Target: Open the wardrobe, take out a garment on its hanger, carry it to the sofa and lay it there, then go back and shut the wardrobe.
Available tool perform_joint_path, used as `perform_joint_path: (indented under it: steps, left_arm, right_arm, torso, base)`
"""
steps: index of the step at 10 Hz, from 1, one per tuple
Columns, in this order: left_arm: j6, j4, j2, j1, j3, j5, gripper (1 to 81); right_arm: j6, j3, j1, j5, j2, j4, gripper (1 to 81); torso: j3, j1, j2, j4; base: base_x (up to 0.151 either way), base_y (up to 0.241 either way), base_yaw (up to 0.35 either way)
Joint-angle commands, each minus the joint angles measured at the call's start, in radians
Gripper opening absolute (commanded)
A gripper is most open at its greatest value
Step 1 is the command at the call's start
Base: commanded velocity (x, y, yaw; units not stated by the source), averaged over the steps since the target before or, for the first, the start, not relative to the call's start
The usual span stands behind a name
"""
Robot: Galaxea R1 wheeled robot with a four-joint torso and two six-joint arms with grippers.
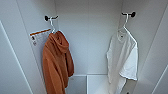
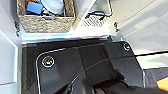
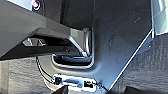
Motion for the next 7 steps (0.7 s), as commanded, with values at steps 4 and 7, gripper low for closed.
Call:
perform_joint_path:
  steps: [4, 7]
  left_arm:
    - [-0.056, -0.009, 0.083, -0.283, -0.153, 0.176, 81.1]
    - [-0.07, -0.021, 0.132, -0.38, -0.208, 0.253, 81.1]
  right_arm:
    - [-0.001, 0.009, 0.033, -0.056, 0.006, -0.006, 81.1]
    - [-0.001, 0.009, 0.038, -0.054, 0.006, -0.001, 81.1]
  torso:
    - [0.0, 0.001, -0.001, 0.0]
    - [0.0, 0.002, 0.0, 0.0]
  base:
    - [0.0, 0.0, 0.0]
    - [0.0, 0.0, 0.0]
